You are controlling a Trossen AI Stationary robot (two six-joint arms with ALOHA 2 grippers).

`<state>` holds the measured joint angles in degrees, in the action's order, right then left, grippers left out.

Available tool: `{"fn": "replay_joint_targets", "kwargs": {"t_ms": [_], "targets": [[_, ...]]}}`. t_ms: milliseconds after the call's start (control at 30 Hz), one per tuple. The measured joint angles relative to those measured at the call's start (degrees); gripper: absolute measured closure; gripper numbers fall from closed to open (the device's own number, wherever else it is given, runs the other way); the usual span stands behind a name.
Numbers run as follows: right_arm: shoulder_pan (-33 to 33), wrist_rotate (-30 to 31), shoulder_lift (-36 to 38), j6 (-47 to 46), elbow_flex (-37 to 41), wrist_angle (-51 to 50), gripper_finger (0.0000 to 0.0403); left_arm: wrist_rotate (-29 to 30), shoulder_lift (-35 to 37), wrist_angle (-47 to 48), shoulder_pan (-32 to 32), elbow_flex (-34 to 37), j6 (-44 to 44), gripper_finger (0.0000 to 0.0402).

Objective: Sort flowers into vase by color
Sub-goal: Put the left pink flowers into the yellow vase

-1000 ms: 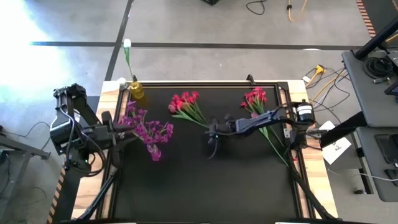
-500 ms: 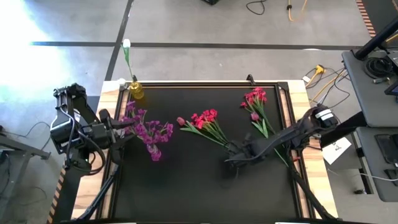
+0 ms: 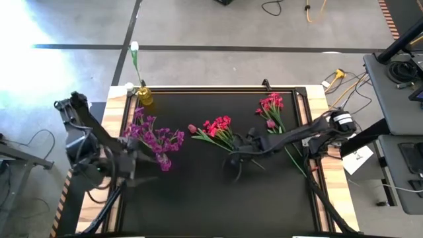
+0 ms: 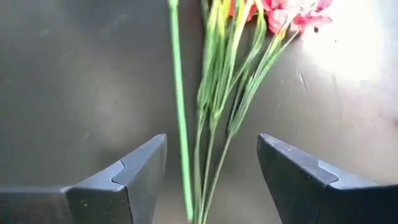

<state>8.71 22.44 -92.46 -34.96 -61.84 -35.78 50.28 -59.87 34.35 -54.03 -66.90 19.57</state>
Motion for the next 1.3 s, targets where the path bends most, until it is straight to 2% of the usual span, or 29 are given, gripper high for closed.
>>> {"fn": "replay_joint_targets", "kwargs": {"t_ms": [133, 267, 467, 600, 667, 700, 867, 1033, 1167, 1300], "targets": [[-4.6, 0.0, -4.0, 3.6, 0.0, 7.4, 0.0179, -8.3, -2.2, -5.4, 8.7, 0.7, -7.4, 0.0202], [-8.8, -0.5, -8.5, 5.7, 0.0, 11.4, 0.0202, -15.0, -3.0, -5.4, 18.2, -0.1, -11.4, 0.0203], [-13.0, -5.1, -12.8, 7.7, -0.2, 14.5, 0.0257, -16.8, 1.7, -5.8, 24.6, -4.4, -20.0, 0.0203], [-13.6, -4.8, -13.0, 9.3, -0.1, 16.9, 0.0329, -16.8, 6.7, -5.8, 28.6, -4.5, -21.2, 0.0203], [-13.7, -2.6, -11.7, 10.7, 0.1, 18.1, 0.0373, -17.0, 9.6, -5.8, 31.2, -3.0, -21.1, 0.0203], [-13.8, -1.3, -10.5, 11.5, 0.2, 18.6, 0.0382, -17.5, 10.9, -5.8, 32.7, -2.0, -21.0, 0.0203], [-14.4, 3.2, -0.1, 15.7, 0.0, 24.6, 0.0391, -24.1, 16.9, -8.8, 41.1, 4.4, -21.3, 0.0203], [-13.6, 3.1, 8.9, 24.8, 0.1, 36.1, 0.0392, -32.3, 21.0, -18.5, 48.5, 10.9, -23.7, 0.0195], [-11.3, -1.0, 13.3, 32.9, 0.2, 49.4, 0.0392, -36.8, 21.0, -27.2, 52.4, 16.7, -24.0, 0.0178], [-8.0, -6.5, 14.3, 40.4, 0.4, 63.2, 0.0393, -39.7, 19.3, -38.6, 52.7, 22.4, -27.1, 0.0159]]}}
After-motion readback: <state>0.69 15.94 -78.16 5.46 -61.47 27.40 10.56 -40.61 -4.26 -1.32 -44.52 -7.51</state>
